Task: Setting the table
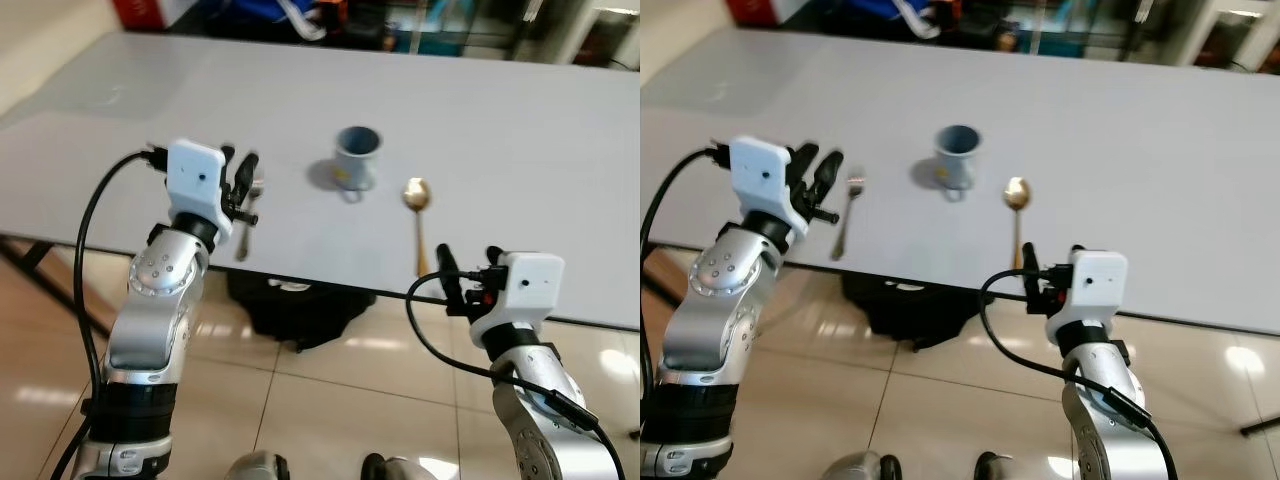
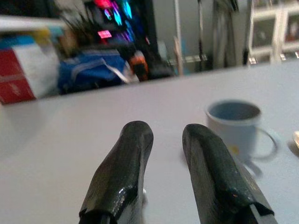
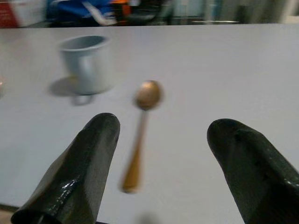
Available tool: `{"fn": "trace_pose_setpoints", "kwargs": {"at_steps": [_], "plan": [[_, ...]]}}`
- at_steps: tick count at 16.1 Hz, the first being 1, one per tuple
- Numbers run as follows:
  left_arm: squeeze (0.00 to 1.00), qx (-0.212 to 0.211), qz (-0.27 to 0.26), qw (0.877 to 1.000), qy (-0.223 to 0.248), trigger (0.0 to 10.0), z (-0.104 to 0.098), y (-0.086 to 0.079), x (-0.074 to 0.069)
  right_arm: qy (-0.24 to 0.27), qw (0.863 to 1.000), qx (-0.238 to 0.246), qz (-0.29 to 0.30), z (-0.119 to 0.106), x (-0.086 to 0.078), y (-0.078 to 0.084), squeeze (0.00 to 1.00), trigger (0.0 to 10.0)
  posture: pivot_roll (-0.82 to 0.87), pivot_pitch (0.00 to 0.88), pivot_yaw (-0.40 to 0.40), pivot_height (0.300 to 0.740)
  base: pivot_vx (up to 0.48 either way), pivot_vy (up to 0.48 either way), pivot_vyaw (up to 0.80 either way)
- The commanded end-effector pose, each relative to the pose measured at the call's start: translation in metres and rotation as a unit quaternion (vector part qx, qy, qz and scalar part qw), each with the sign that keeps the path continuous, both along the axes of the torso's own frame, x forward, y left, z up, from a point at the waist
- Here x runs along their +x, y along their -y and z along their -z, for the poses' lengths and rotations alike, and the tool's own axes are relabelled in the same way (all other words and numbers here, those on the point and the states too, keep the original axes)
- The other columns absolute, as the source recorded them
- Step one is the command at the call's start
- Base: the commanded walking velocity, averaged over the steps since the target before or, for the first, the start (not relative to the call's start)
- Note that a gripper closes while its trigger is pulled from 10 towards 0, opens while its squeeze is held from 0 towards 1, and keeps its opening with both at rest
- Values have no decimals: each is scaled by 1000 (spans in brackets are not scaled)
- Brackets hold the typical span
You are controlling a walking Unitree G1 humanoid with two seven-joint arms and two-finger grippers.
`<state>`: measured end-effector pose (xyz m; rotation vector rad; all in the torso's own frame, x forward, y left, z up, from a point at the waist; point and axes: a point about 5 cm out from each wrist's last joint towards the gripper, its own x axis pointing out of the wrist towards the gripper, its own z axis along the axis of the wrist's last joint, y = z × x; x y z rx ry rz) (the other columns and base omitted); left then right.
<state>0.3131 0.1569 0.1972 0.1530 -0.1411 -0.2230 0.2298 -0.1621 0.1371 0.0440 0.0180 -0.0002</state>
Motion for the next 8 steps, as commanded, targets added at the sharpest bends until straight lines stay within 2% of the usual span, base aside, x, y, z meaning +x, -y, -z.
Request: {"fn": "trace_pose_setpoints", "kwargs": {"at_steps": [1, 2, 4, 8], "plan": [[0, 6, -6, 1000, -12, 10000, -1, 2, 0, 1, 1000, 1, 15, 1, 0, 4, 0, 10000, 46, 84, 23, 740, 0, 0, -706], [0, -18, -2, 1000, -3, 10000, -4, 3, -2, 2, 1000, 5, 18, 2, 1, 4, 0, 10000, 44, 82, 24, 740, 0, 480, -800], [0, -13, -2, 1000, -13, 10000, -4, 5, -5, 4, 1000, 3, 19, 0, 3, 4, 0, 10000, 42, 80, 24, 740, 0, 480, -800], [0, -11, -11, 999, -40, 10000, 8, 2, -12, 19, 1000, 3, 7, -5, 8, 1, 0, 10000, 46, 77, 4, 740, 0, 480, 0]]}}
